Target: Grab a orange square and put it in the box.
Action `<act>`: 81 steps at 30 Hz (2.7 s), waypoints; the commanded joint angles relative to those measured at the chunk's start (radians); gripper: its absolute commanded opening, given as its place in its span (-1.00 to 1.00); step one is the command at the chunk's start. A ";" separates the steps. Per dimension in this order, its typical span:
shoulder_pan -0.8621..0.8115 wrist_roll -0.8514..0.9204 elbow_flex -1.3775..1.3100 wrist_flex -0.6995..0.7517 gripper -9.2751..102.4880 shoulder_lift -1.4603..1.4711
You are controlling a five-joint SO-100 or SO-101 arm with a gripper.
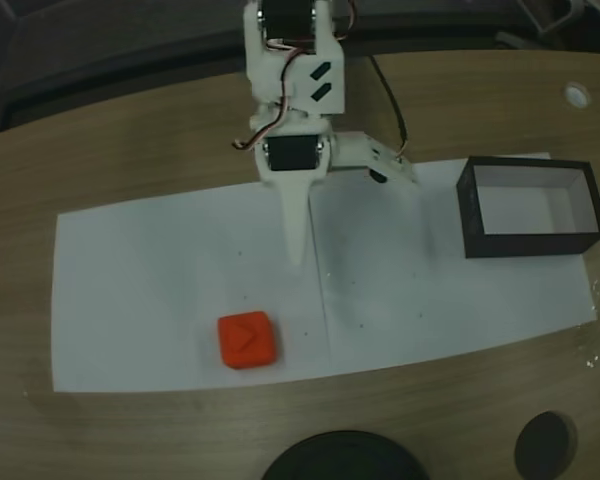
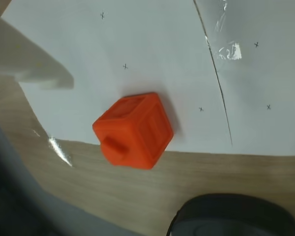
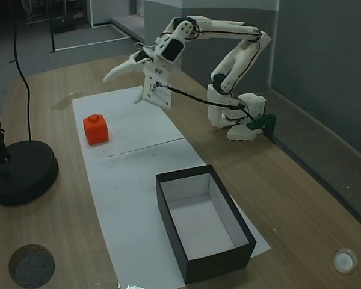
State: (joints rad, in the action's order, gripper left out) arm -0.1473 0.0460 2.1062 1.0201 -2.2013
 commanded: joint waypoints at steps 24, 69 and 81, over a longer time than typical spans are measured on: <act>-0.137 0.046 -1.043 0.423 0.00 1.054; 1.134 0.143 -1.104 0.666 -0.79 0.466; 1.040 0.133 -1.200 0.466 -0.79 0.792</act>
State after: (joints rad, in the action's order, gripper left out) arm 0.9143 0.1856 1.0201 1.5033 -1.4281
